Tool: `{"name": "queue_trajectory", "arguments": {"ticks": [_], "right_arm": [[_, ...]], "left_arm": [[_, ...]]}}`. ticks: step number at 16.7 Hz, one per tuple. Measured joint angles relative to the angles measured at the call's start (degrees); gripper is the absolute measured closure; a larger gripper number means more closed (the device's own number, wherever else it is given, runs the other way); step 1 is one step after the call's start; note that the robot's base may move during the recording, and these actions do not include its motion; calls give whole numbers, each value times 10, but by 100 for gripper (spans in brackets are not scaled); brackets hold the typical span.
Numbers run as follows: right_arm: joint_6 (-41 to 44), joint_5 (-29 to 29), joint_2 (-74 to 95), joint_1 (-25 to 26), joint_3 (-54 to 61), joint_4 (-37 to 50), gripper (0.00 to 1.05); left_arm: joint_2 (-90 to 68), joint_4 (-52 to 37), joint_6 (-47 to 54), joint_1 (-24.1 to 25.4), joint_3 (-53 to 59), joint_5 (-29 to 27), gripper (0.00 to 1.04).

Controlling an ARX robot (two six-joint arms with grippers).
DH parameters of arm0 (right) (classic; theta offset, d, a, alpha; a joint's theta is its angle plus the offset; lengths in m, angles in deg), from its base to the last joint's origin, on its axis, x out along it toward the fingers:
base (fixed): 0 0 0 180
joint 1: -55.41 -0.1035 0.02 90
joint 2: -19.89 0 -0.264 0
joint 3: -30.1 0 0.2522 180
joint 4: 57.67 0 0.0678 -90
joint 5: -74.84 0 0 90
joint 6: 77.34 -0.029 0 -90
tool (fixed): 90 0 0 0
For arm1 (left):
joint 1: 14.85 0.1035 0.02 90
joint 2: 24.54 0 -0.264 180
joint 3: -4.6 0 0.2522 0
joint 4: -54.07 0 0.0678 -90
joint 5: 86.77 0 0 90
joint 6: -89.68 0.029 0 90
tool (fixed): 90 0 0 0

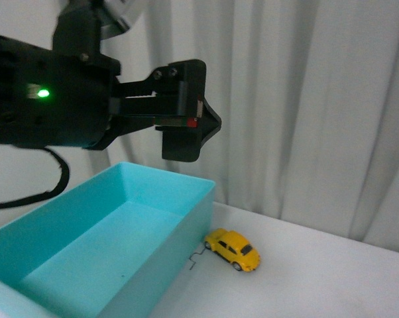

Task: Wind up and store yellow beetle toy

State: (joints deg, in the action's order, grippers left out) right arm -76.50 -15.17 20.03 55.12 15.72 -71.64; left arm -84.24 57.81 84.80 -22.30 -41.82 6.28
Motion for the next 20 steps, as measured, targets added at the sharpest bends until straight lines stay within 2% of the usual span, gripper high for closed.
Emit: {"name": "queue_trajectory", "arguments": {"ticks": [3,10,12,14,17,20], "right_arm": [[0,0,0,0,0,0,7],[0,0,0,0,0,0,7],[0,0,0,0,0,0,7],[0,0,0,0,0,0,7],[0,0,0,0,0,0,7],[0,0,0,0,0,0,7]], "left_arm": [[-177,-2,90,0,-134,-1,7],[-292,25,180,-1,-235,17,7],[-385,84,307,-7,-319,32,7],[-444,191,487,-18,-393,65,7],[-490,283,667,-21,-461,33,7],[-531,347,781,-21,-501,13,7]]}}
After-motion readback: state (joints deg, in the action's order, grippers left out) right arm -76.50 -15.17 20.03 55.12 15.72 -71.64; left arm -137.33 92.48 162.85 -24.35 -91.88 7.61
